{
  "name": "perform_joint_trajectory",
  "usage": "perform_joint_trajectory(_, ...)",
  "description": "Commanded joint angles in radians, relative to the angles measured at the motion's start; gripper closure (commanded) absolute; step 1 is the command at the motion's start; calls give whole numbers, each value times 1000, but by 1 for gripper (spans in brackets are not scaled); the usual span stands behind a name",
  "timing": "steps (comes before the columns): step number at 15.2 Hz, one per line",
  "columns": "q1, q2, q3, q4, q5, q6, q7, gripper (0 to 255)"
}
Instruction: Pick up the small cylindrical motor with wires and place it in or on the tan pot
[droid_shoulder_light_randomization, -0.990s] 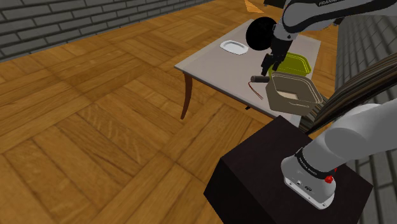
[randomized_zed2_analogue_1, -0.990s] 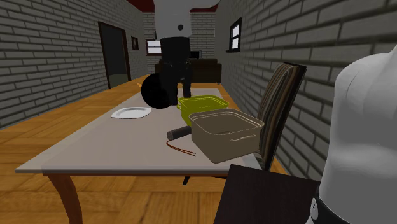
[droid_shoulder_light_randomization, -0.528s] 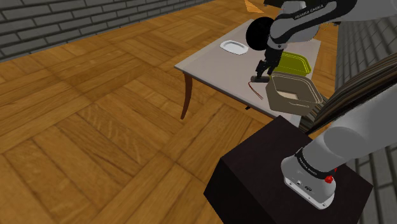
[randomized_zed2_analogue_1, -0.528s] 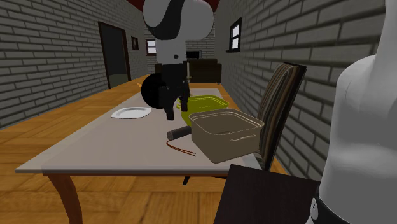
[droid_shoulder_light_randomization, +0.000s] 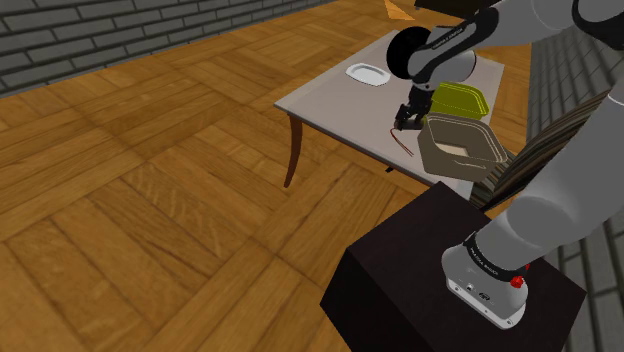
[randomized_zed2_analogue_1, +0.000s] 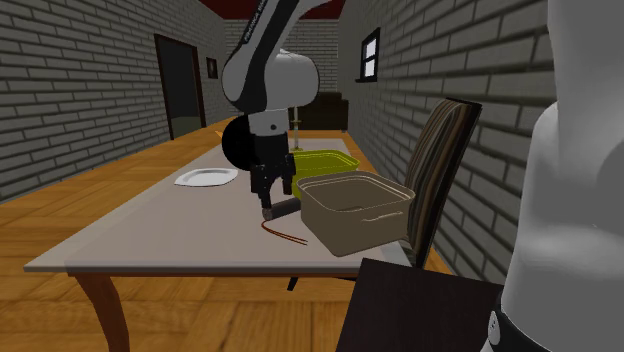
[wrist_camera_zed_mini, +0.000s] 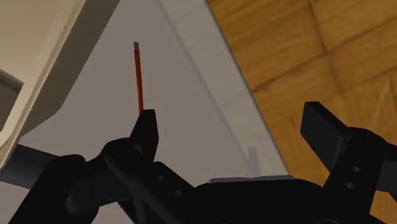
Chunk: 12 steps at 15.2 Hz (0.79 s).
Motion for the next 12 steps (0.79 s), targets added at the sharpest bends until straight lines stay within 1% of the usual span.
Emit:
perform_joint_trajectory(1,-17,79,-1,40,31,36,-21,0)
perform_joint_trajectory(7,-90,306,15,207,115,88,-74,0)
perform_joint_trajectory(11,-144,455,30,342,156,100,-94,0)
perform_joint_trajectory(12,-148,466,32,353,159,101,-95,0)
